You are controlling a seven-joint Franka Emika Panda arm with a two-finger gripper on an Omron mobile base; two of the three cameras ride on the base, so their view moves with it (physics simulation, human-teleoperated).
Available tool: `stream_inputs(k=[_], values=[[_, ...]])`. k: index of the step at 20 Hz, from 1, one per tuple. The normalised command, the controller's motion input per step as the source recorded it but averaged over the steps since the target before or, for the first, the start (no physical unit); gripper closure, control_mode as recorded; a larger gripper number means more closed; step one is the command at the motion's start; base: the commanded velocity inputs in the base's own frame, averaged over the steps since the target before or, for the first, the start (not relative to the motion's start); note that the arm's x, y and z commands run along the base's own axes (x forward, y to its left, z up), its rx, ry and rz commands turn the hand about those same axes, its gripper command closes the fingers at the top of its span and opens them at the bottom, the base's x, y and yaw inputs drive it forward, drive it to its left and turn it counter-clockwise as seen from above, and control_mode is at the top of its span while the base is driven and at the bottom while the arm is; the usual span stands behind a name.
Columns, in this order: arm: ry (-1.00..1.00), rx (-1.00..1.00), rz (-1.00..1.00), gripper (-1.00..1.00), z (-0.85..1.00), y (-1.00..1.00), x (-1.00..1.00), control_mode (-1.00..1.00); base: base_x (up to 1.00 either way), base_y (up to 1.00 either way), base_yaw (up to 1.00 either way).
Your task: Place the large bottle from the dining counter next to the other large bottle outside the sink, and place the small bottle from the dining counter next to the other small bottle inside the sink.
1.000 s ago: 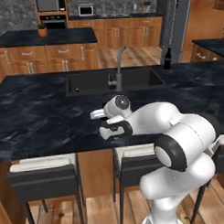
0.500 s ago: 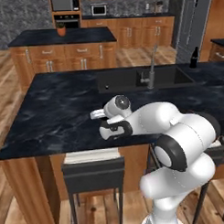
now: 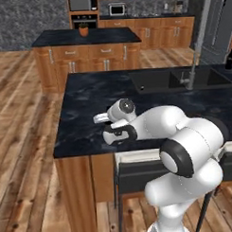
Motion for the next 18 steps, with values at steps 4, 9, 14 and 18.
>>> stream_inputs(k=[4, 9, 14, 18], values=[[0.0, 0.0, 0.0, 1.0, 0.0, 0.0, 0.0, 1.0, 0.0, 0.86, 0.04], [0.0, 0.0, 0.0, 1.0, 0.0, 0.0, 0.0, 1.0, 0.0, 0.89, 0.04], [0.0, 0.0, 0.0, 1.0, 0.0, 0.0, 0.0, 1.0, 0.0, 0.9, 0.04], [0.0, 0.0, 0.0, 1.0, 0.0, 0.0, 0.0, 1.0, 0.03, 0.88, 0.04]])
